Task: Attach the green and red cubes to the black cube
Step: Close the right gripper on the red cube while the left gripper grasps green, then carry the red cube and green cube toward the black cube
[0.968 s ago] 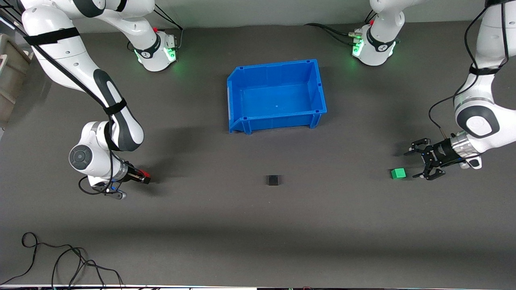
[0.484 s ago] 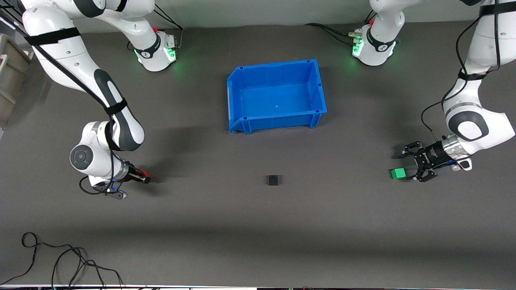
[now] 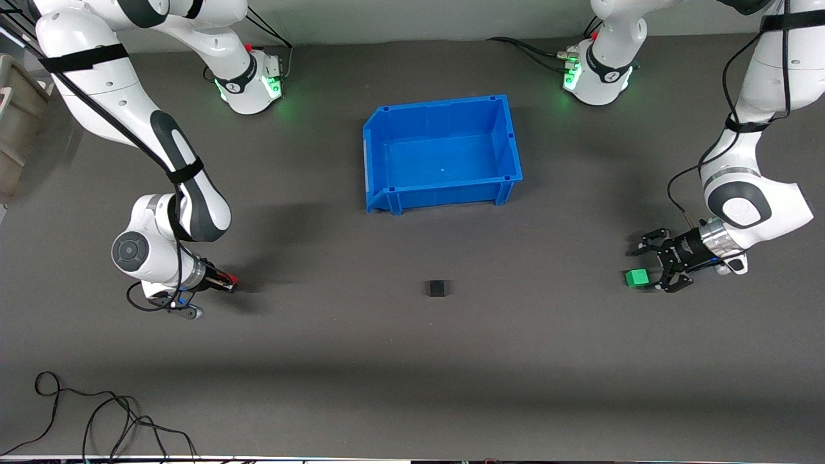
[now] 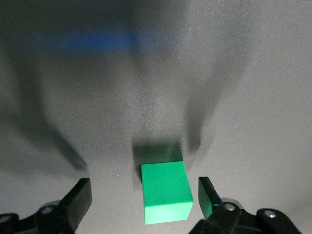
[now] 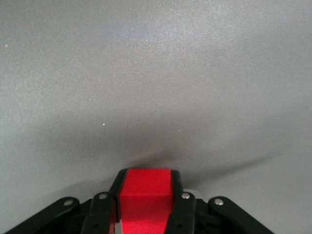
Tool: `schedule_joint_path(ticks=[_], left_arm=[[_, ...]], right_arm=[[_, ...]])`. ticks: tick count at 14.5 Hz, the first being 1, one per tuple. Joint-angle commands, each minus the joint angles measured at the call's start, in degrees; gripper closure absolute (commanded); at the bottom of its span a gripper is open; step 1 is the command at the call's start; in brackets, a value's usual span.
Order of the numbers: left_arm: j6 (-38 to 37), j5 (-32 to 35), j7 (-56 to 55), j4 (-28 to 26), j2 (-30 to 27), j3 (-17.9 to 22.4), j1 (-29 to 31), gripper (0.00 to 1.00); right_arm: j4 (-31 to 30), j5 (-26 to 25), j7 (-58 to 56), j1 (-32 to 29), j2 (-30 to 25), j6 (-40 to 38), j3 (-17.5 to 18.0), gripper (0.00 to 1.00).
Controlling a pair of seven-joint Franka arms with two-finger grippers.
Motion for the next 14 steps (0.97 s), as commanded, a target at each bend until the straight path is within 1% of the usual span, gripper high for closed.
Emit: schedule_joint_path(ticks=[1,2,3,6,8,9,11,13,14], left_arm=[[0.7,-1.4,1.3,0.2,0.1,0.3,-0.5,0.63],[0.6,-1.4,1.3,0.4,0.1,0.3,-0.4,0.75],[0.4,-1.4,1.3,0.5,0.1,0.3,-0.4,0.77],[-1.6,-1.2,0.0,3.0,-0.5,0.4,0.1,0.78],[-4.2,-0.4,-2.5,4.9,-0.5,0.5,-0.4,0.77],[-4.4,-0.2,-3.2,5.1,-0.6,0.5,-0.5,0.77],[-4.7,1.4,-5.2,6.3,-0.6,0.5,-1.2,0.77],[-4.9,5.2,-9.0,7.9,-0.4,0.5,-3.8,0.78],[-5.6,7.0,-11.6,9.1,0.0,0.5,-5.5,0.78]], right_arm=[[0.2,1.0,4.7,0.9,-0.8,0.8,-0.2,1.0],[0.4,1.0,7.5,1.5,-1.3,0.7,-0.2,1.0],[0.9,1.0,10.9,1.9,-1.6,0.6,-0.1,1.0],[4.6,1.0,24.3,3.7,-1.5,-0.7,0.0,1.0],[8.9,1.3,35.2,5.6,-0.8,-5.1,0.1,1.0],[12.1,1.4,41.9,7.0,-0.1,-7.4,0.1,1.0],[18.2,2.1,49.5,8.0,2.4,-13.3,0.2,1.0],[22.9,6.3,55.1,9.8,4.2,-15.6,0.2,1.0],[24.2,8.5,57.3,10.6,4.7,-15.6,0.2,1.0]])
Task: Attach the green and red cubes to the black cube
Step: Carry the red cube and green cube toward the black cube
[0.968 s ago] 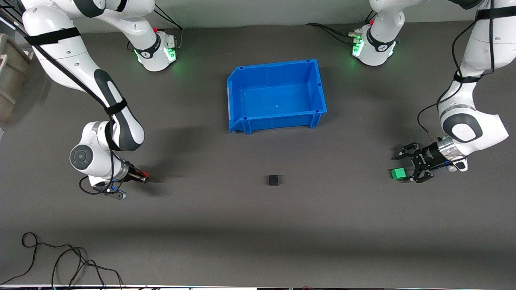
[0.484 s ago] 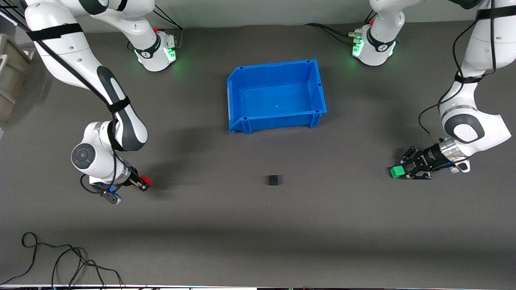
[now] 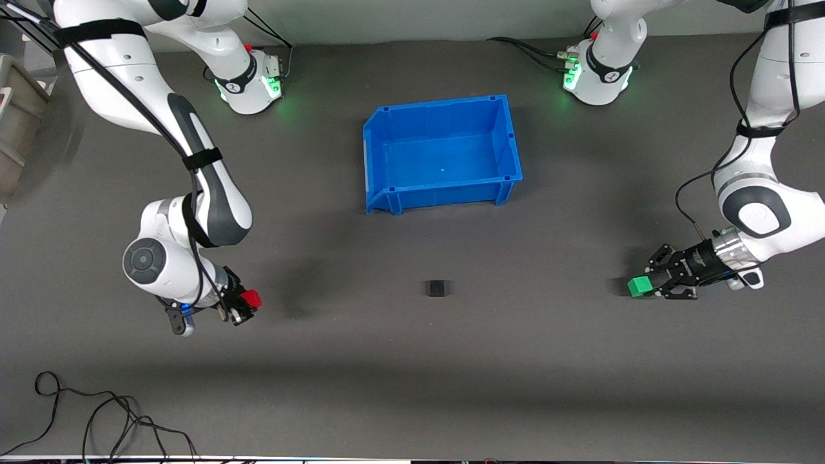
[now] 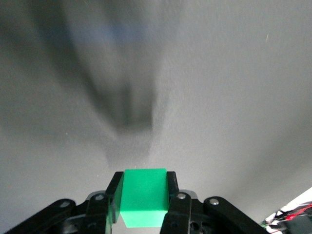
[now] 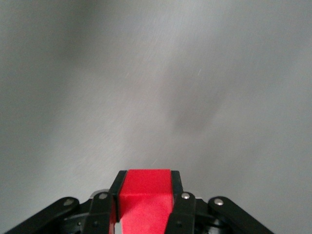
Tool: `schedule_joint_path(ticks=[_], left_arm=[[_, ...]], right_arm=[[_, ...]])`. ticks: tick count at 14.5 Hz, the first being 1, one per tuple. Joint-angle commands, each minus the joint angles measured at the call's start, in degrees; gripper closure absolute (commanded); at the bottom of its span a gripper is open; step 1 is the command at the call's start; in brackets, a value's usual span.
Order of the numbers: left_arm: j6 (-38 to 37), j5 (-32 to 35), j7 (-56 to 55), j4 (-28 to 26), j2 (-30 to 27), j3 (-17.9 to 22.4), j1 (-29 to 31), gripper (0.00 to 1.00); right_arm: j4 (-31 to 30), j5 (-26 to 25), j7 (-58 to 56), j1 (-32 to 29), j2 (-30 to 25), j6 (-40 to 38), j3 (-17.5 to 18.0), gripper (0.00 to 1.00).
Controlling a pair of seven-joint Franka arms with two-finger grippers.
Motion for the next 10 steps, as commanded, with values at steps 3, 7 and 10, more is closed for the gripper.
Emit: schedule_joint_path(ticks=[3,7,10], left_arm=[[-3.7,5.3,-7.9,3.9,0.9,0.7,-7.1,0.82],[-9.1,5.3,-11.3,6.1,1.0,0.5,-11.2,0.9],[-7.4,4.5,-17.3,10.6,4.5,0.6,-18.4,0.91]], right_arm=[[9.2,5.7,11.8,4.1,4.8,-2.2,-0.2,1.0],[14.0,7.5,20.7,6.9,7.8,-2.2,0.2,1.0],[18.6,7.5,27.4,10.1,10.7,-2.2,0.2,1.0]])
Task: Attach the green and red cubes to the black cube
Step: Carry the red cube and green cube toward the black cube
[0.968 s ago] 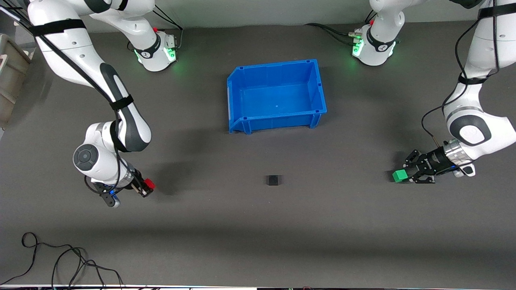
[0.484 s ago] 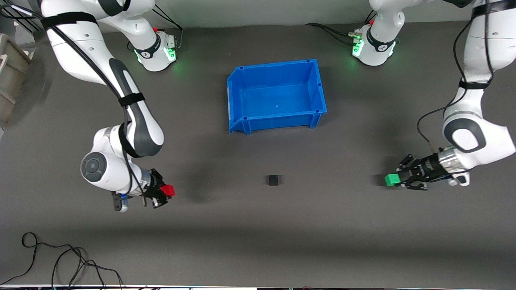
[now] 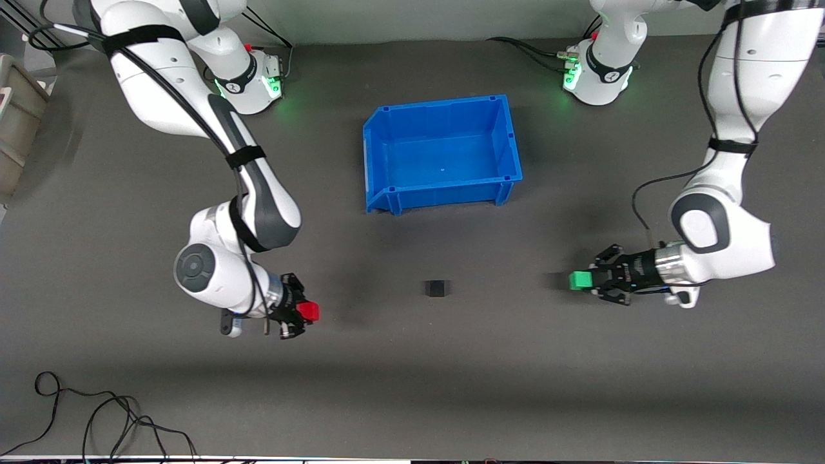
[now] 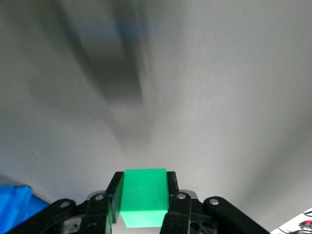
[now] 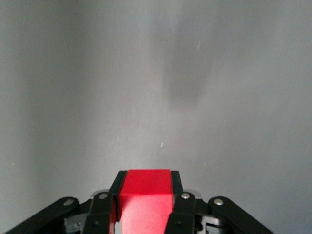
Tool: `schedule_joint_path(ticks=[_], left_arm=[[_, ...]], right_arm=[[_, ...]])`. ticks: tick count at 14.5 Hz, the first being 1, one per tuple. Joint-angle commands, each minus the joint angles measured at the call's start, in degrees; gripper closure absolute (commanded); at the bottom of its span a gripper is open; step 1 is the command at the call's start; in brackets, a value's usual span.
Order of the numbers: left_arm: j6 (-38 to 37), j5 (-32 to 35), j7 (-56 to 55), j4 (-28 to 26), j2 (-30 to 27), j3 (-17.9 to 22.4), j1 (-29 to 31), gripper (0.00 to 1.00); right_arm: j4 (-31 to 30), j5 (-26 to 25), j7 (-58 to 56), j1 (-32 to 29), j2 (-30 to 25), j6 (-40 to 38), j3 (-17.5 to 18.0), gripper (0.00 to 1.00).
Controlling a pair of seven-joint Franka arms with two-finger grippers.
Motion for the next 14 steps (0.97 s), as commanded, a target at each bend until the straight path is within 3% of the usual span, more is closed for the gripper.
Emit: schedule_joint_path(ticks=[1,4,10,14], left_arm=[[1.6,0.2,-8.2,7.2,5.4,1.0,-6.8,0.92],[6.3,0.3,-15.3,11.0,8.7,1.0,-11.5,0.92],[8.5,0.7,-15.3,13.9,11.9,1.0,-18.5,0.95],[13.1,0.0,-15.5,14.0,13.4,1.0,-21.8,0.95]], right_arm=[[6.7,1.1,5.3,3.3,4.5,-1.4,-0.5,1.0],[7.9,0.6,5.7,7.2,7.0,-1.3,-0.5,1.0],[17.1,0.5,13.6,12.4,15.8,-0.6,-0.5,1.0],[19.6,0.4,15.9,15.2,18.5,-0.5,-0.6,1.0]])
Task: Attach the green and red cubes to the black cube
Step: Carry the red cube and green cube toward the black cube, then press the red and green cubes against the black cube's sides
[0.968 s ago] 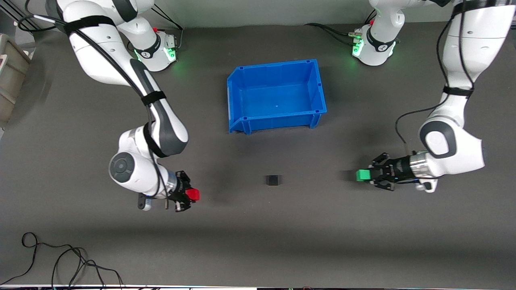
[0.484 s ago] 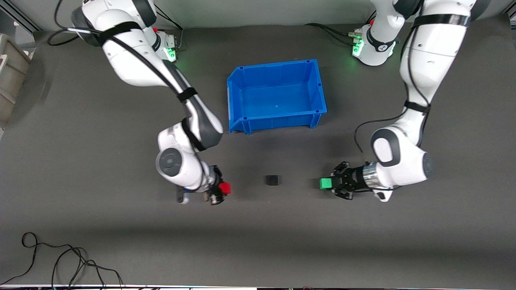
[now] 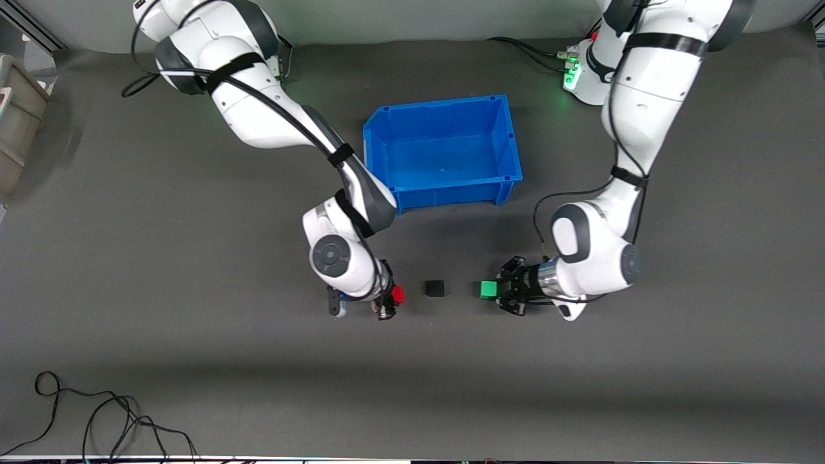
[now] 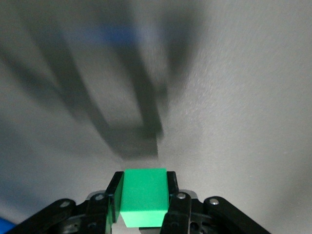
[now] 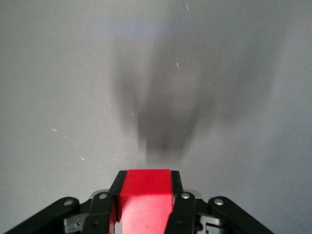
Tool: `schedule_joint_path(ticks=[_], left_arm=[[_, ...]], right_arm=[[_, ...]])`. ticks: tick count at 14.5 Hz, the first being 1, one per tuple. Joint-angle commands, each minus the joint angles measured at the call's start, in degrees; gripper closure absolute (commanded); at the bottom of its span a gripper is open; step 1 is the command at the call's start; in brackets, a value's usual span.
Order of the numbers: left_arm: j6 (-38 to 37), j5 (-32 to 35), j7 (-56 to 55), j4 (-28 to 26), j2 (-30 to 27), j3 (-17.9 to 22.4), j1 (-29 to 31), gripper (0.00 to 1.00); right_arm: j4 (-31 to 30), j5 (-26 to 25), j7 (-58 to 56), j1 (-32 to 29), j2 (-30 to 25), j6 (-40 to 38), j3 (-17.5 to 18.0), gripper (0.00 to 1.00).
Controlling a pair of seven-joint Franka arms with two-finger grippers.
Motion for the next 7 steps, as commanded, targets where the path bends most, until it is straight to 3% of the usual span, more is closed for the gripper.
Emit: schedule_joint_path(ticks=[1,7], left_arm=[[2.2,-0.1,-1.3,1.8,1.7,0.9,-2.7,0.95],[3.3,-0.9,-2.3,4.6,3.7,0.9,-5.7,0.95]], right_arm=[[4.0,0.4,2.1,1.9,2.9,-0.5,-0.7,1.0],[4.3,0.4,4.6,3.2,5.0,4.0,-0.7,1.0]])
